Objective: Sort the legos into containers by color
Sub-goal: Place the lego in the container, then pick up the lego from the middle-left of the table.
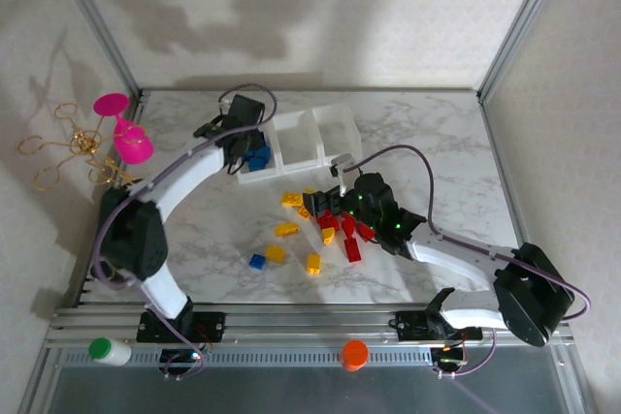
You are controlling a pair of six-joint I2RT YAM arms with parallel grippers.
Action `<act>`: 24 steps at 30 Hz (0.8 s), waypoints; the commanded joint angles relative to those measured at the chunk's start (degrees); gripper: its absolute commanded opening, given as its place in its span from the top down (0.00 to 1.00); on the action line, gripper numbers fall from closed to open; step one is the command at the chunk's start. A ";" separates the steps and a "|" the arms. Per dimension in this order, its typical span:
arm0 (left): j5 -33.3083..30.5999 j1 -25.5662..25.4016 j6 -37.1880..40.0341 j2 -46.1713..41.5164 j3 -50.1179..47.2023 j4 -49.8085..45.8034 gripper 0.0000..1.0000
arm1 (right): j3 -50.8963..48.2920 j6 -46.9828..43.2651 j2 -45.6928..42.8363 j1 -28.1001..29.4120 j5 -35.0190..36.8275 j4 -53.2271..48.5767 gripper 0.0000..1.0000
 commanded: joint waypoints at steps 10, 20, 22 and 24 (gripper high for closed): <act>2.01 -15.42 -13.03 -22.84 -28.76 -4.93 0.48 | -7.09 4.25 -5.64 -0.15 -13.23 -5.80 0.01; 7.18 -27.67 -25.93 -34.54 -43.21 -7.93 0.44 | -10.63 4.30 -3.61 5.52 -11.56 -3.72 0.01; 8.67 -29.79 -26.53 -34.59 -44.52 -7.52 0.43 | -10.82 5.92 -2.84 6.03 -10.63 -2.96 0.01; 8.71 -32.34 -27.55 -33.78 -45.16 -7.57 0.42 | -10.73 6.80 -2.16 6.78 -10.32 -2.23 0.01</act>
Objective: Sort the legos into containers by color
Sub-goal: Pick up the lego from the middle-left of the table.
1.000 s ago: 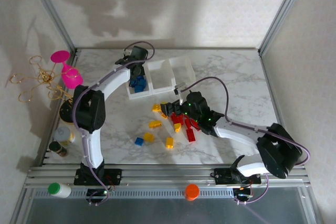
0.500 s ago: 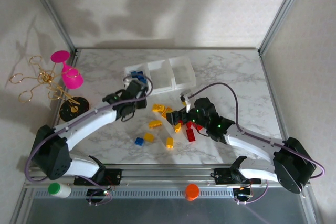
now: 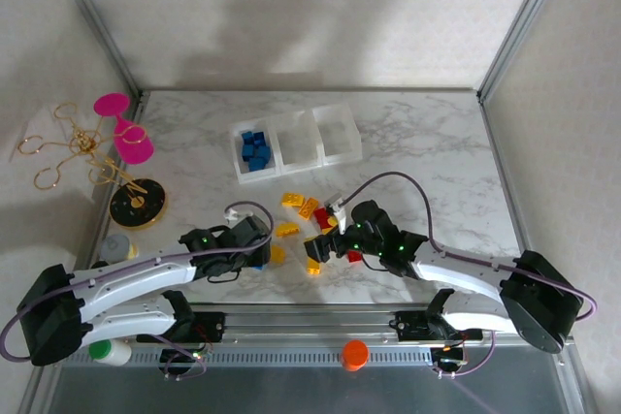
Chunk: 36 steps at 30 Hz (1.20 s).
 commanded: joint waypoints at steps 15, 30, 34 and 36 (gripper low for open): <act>-4.91 -5.70 -1.51 13.27 0.07 3.30 0.42 | -1.31 3.13 0.49 1.81 5.36 3.23 0.01; -7.27 -4.64 -1.52 15.78 1.60 3.36 0.66 | -1.30 2.49 -0.94 1.83 8.60 3.07 0.01; -9.62 -4.40 -1.96 12.37 2.93 -0.61 0.67 | -1.70 2.51 -2.64 1.59 10.31 3.95 0.01; -10.78 -4.04 -1.63 10.55 4.54 -3.10 0.67 | -0.98 2.81 -3.12 0.77 10.48 3.42 0.01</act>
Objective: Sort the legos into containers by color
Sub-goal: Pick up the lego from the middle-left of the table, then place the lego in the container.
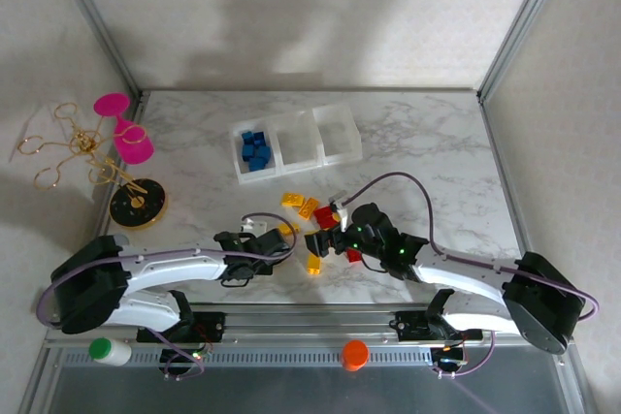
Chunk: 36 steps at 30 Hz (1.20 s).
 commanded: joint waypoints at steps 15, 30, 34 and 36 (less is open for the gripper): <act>-6.32 23.09 17.38 9.57 31.69 -4.36 0.68 | 7.95 -1.53 5.19 -12.76 -4.78 1.49 0.01; -2.87 35.09 21.54 40.28 55.15 1.93 0.65 | 3.46 -3.98 10.78 -15.66 -4.41 15.66 0.01; -2.77 35.59 21.76 43.11 58.11 1.46 0.60 | 3.42 -4.32 11.31 -15.29 -5.52 16.06 0.01; -2.82 35.59 22.04 43.12 58.38 1.29 0.55 | 3.64 -4.88 11.32 -14.94 -5.25 15.98 0.01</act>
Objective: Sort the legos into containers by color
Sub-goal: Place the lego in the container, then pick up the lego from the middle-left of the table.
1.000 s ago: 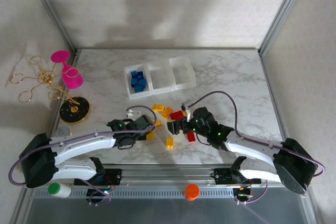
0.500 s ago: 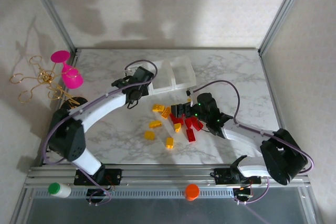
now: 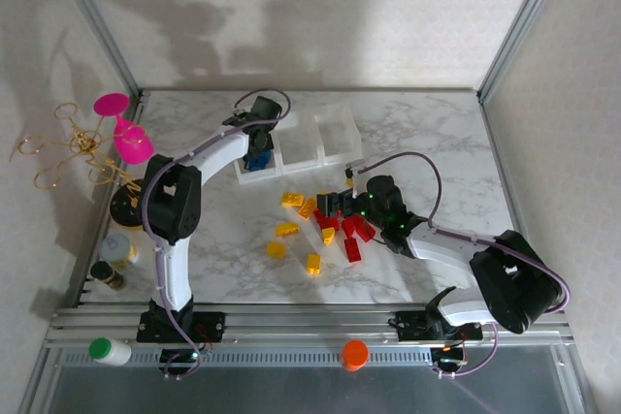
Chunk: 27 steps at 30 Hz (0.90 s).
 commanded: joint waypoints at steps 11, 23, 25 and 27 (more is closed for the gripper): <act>3.61 -1.28 0.20 -11.36 -6.55 0.00 0.53 | 0.45 -4.57 -2.31 4.05 0.58 -1.51 0.01; 4.23 -11.61 -4.88 -33.92 -31.67 0.44 0.50 | 0.49 -2.43 -6.95 8.47 0.73 -12.55 0.01; 3.74 -13.53 -7.11 -37.34 -34.89 -0.08 0.49 | -0.28 -1.93 -7.40 9.62 0.72 -12.98 0.01; 4.85 -15.80 -9.31 -40.82 -38.17 -0.30 0.49 | -0.98 -1.18 -7.88 10.64 0.96 -13.51 0.01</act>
